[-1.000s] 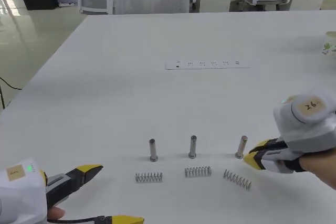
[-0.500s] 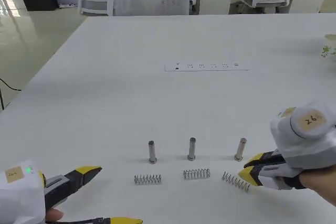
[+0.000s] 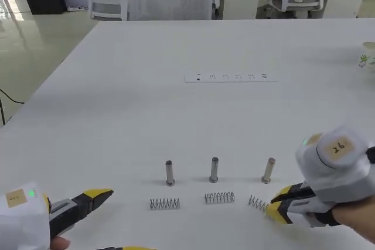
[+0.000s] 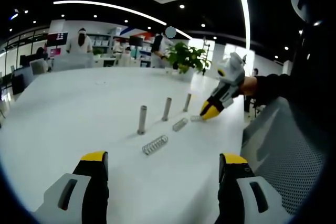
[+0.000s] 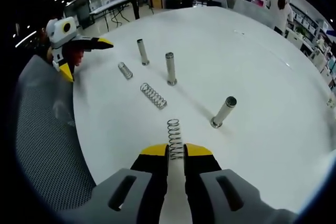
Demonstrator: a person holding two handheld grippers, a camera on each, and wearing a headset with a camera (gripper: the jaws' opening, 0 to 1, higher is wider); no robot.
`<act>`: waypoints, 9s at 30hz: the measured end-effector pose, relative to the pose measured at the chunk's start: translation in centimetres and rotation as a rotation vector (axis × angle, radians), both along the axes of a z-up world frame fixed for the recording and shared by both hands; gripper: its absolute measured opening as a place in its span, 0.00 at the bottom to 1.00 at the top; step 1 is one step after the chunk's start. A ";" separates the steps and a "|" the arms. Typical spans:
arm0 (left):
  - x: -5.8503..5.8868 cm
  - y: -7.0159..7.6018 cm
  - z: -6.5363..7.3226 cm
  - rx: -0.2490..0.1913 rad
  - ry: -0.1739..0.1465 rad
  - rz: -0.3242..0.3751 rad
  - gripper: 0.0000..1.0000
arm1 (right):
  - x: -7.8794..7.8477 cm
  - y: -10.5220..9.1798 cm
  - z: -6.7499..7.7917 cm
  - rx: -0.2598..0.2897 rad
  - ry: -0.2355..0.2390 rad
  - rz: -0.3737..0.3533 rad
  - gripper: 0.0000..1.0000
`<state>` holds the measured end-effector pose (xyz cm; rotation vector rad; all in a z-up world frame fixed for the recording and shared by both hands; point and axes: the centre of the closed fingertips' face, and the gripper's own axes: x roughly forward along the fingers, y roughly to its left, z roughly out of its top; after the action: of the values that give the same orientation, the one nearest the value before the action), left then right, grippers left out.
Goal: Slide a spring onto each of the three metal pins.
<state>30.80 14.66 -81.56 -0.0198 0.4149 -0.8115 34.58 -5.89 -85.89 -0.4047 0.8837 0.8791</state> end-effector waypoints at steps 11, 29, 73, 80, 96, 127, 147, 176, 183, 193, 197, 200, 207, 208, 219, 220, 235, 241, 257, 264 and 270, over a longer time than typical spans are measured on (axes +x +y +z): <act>0.0 -0.1 0.1 -0.004 -0.001 0.001 0.84 | -0.1 -0.3 -0.8 -0.016 0.018 0.005 0.08; -0.2 -0.2 0.9 -0.006 -0.021 -0.014 0.83 | -0.4 0.0 -0.3 -0.043 0.002 0.034 0.08; 0.0 -6.2 4.5 0.065 -0.093 -0.309 0.78 | -1.8 5.0 5.0 -0.036 -0.059 0.224 0.08; 0.2 -7.2 5.5 0.053 -0.108 -0.342 0.76 | -1.9 5.4 6.0 -0.040 -0.074 0.242 0.08; 0.5 -8.8 7.6 0.061 -0.140 -0.379 0.71 | -2.6 6.4 8.2 -0.011 -0.079 0.274 0.08; -0.3 -10.6 7.3 0.078 -0.194 -0.445 0.47 | -4.1 7.7 9.0 -0.033 -0.063 0.396 0.08; -1.5 -11.3 6.4 0.126 -0.251 -0.535 0.21 | -5.9 8.2 9.0 -0.061 -0.040 0.500 0.08; -1.9 -11.4 5.3 0.228 -0.319 -0.592 0.03 | -6.6 8.7 10.1 -0.040 -0.036 0.513 0.08; -1.9 -11.4 5.2 0.227 -0.314 -0.590 0.03 | -6.7 9.6 11.4 0.001 -0.065 0.513 0.08; -1.9 -11.4 5.2 0.218 -0.302 -0.585 0.03 | -6.7 10.9 12.0 0.016 -0.097 0.534 0.08; -1.8 -11.4 5.3 0.209 -0.296 -0.578 0.03 | -6.6 11.5 12.3 0.018 -0.117 0.545 0.08; -1.7 -11.3 5.2 0.203 -0.287 -0.572 0.02 | -6.6 11.6 12.3 0.006 -0.129 0.557 0.08; -1.8 -11.2 5.1 0.191 -0.264 -0.562 0.02 | -6.6 11.6 12.2 0.006 -0.137 0.573 0.11; -1.8 -11.3 5.1 0.192 -0.263 -0.563 0.02 | -6.7 11.6 12.2 0.007 -0.130 0.569 0.12; -1.9 -11.4 5.2 0.186 -0.261 -0.569 0.02 | -6.7 11.2 10.9 -0.041 -0.107 0.579 0.12; -1.9 -11.5 5.2 0.184 -0.261 -0.570 0.02 | -6.7 11.1 10.8 -0.043 -0.106 0.580 0.12; -2.2 -11.8 5.8 0.152 -0.266 -0.576 0.02 | -6.8 11.1 10.7 -0.045 -0.092 0.581 0.09; -2.3 -11.9 5.7 0.152 -0.261 -0.580 0.02 | -6.9 11.0 10.6 -0.051 -0.075 0.572 0.08; -2.1 -11.6 4.9 0.137 -0.200 -0.552 0.15 | -6.6 10.4 10.2 -0.079 -0.061 0.564 0.08; -1.9 -10.9 4.5 0.135 -0.177 -0.538 0.21 | -6.2 9.6 10.1 -0.085 -0.057 0.545 0.08; -1.7 -10.2 4.3 0.129 -0.161 -0.517 0.25 | -5.8 9.0 10.0 -0.096 -0.056 0.530 0.08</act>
<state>29.12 4.46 -77.24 0.2818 0.3213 -1.2832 28.74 3.13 -75.89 -0.7643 0.7793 1.3055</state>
